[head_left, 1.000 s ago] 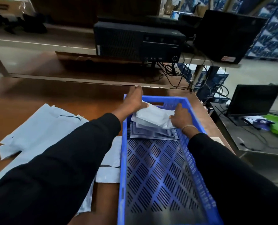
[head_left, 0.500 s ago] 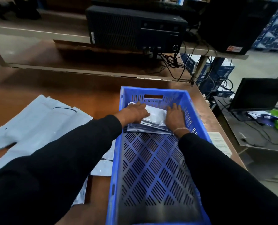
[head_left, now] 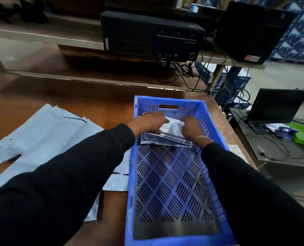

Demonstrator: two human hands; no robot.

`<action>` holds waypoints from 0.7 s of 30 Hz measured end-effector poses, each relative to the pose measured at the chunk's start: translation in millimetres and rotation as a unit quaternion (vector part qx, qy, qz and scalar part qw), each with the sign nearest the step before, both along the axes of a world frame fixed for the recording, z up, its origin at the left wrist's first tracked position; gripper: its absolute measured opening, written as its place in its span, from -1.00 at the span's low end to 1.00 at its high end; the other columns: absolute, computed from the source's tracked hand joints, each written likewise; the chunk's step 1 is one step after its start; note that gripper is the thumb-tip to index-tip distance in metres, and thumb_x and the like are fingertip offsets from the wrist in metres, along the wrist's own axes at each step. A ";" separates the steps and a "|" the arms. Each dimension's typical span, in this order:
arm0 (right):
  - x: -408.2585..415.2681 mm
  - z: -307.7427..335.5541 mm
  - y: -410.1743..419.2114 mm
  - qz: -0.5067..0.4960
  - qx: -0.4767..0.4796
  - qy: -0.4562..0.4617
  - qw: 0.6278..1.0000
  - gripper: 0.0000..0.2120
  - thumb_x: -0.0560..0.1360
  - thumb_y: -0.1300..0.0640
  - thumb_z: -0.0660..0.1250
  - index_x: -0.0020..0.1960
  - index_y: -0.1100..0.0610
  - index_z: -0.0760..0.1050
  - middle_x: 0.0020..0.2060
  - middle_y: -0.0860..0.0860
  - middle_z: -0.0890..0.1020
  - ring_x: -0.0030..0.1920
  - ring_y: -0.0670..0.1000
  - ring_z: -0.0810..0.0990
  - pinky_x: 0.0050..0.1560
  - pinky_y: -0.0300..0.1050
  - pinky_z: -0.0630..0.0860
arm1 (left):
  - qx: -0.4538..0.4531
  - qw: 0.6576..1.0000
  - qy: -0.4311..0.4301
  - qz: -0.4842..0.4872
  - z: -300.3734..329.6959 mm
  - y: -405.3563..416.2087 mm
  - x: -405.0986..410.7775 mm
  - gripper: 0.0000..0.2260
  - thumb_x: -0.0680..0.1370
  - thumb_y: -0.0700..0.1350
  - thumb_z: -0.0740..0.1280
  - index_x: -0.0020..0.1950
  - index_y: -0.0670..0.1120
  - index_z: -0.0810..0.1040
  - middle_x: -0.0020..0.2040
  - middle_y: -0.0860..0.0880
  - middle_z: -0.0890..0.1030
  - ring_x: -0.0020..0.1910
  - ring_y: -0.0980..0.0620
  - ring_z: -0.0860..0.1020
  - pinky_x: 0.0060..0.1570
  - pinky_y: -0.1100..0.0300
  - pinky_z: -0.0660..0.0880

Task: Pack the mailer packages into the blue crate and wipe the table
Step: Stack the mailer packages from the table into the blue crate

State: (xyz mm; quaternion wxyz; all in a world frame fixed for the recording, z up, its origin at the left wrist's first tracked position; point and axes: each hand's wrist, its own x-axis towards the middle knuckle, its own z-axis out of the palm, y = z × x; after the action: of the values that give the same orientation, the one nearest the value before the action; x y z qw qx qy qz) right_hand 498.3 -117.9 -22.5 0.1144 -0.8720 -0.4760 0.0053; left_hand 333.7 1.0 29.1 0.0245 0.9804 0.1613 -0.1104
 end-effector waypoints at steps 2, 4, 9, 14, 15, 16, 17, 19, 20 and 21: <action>-4.3 11.1 6.5 -0.002 0.027 0.018 0.999 -0.64 0.52 0.26 0.27 0.31 0.24 0.49 0.24 0.29 0.50 0.24 0.31 0.51 0.24 0.03 0.47 | -0.029 0.997 -0.075 0.001 5.4 2.7 -8.8 -0.45 0.59 0.01 0.42 0.55 0.01 0.38 0.43 -0.11 0.45 0.42 -0.16 0.42 0.37 -0.09 0.42; -15.3 26.2 16.0 -0.001 0.063 0.035 0.997 -0.69 0.51 0.30 0.28 0.25 0.26 0.54 0.18 0.27 0.57 0.21 0.25 0.54 0.20 -0.02 0.46 | -0.062 0.985 -0.160 0.012 11.9 8.6 -22.4 -0.53 0.58 -0.02 0.42 0.48 -0.04 0.47 0.38 -0.12 0.51 0.39 -0.15 0.46 0.35 -0.06 0.42; -54.2 57.9 46.0 0.009 0.166 0.125 0.978 -0.79 0.48 0.26 0.29 0.07 0.17 0.62 -0.02 0.17 0.69 0.03 0.18 0.65 0.11 0.01 0.57 | -0.102 0.929 -0.349 0.073 26.4 34.0 -73.7 -0.67 0.54 -0.14 0.44 0.30 -0.14 0.63 0.23 -0.14 0.62 0.26 -0.12 0.57 0.28 0.13 0.41; -109.6 74.6 81.4 0.048 0.219 0.232 0.946 -0.83 0.46 0.29 0.34 0.02 0.18 0.63 -0.27 0.09 0.67 -0.26 0.05 0.67 -0.17 -0.05 0.62 | -0.159 0.881 -0.404 0.190 23.2 66.4 -141.1 -0.79 0.52 -0.14 0.46 0.16 -0.07 0.69 0.16 -0.05 0.69 0.21 -0.02 0.62 0.23 0.14 0.50; -124.1 78.9 88.2 0.063 0.220 0.245 0.942 -0.86 0.47 0.31 0.35 -0.01 0.19 0.63 -0.31 0.07 0.66 -0.34 0.00 0.63 -0.26 -0.11 0.58 | -0.162 0.877 -0.401 0.211 21.3 72.3 -155.2 -0.80 0.53 -0.12 0.47 0.16 -0.07 0.69 0.17 -0.03 0.70 0.22 -0.01 0.61 0.25 0.12 0.50; -138.3 81.0 95.2 0.079 0.213 0.260 0.939 -0.89 0.47 0.31 0.37 -0.03 0.20 0.62 -0.33 0.07 0.65 -0.39 -0.03 0.60 -0.31 -0.15 0.55 | -0.165 0.873 -0.397 0.229 18.7 77.6 -169.1 -0.80 0.54 -0.11 0.47 0.16 -0.08 0.68 0.17 -0.03 0.70 0.23 0.01 0.61 0.25 0.14 0.49; -152.9 82.0 101.9 0.095 0.194 0.275 0.937 -0.92 0.48 0.29 0.38 -0.03 0.21 0.62 -0.34 0.09 0.65 -0.41 -0.03 0.59 -0.33 -0.16 0.54 | -0.168 0.870 -0.394 0.245 16.2 82.1 -182.6 -0.79 0.55 -0.11 0.47 0.17 -0.09 0.68 0.16 -0.03 0.70 0.21 0.01 0.61 0.22 0.16 0.49; -182.0 81.7 114.2 0.113 0.128 0.308 0.936 -0.92 0.50 0.29 0.37 -0.02 0.25 0.61 -0.30 0.17 0.67 -0.40 0.00 0.59 -0.34 -0.14 0.56 | -0.183 0.862 -0.387 0.272 10.1 89.8 -208.6 -0.79 0.57 -0.14 0.46 0.20 -0.11 0.67 0.14 -0.05 0.69 0.15 0.02 0.61 0.12 0.17 0.50; -196.7 78.9 120.2 0.113 0.091 0.326 0.934 -0.91 0.50 0.28 0.37 -0.02 0.27 0.60 -0.27 0.20 0.67 -0.39 0.00 0.61 -0.33 -0.13 0.58 | -0.189 0.859 -0.381 0.286 7.2 92.6 -221.2 -0.78 0.57 -0.16 0.46 0.21 -0.12 0.66 0.14 -0.06 0.68 0.13 0.02 0.61 0.08 0.18 0.49; -211.3 77.0 125.9 0.114 0.051 0.340 0.932 -0.91 0.50 0.27 0.37 -0.03 0.27 0.61 -0.27 0.20 0.67 -0.39 0.00 0.61 -0.30 -0.12 0.60 | -0.192 0.856 -0.376 0.300 4.4 95.6 -233.1 -0.78 0.58 -0.17 0.45 0.22 -0.13 0.65 0.15 -0.06 0.67 0.12 0.01 0.61 0.06 0.17 0.49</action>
State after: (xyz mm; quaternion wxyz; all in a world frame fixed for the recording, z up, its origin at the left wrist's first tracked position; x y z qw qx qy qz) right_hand 287.1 8.0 54.5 0.3128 -0.7510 -0.5040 0.2900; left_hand 100.6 96.5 33.5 0.3027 0.8274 0.4013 0.2502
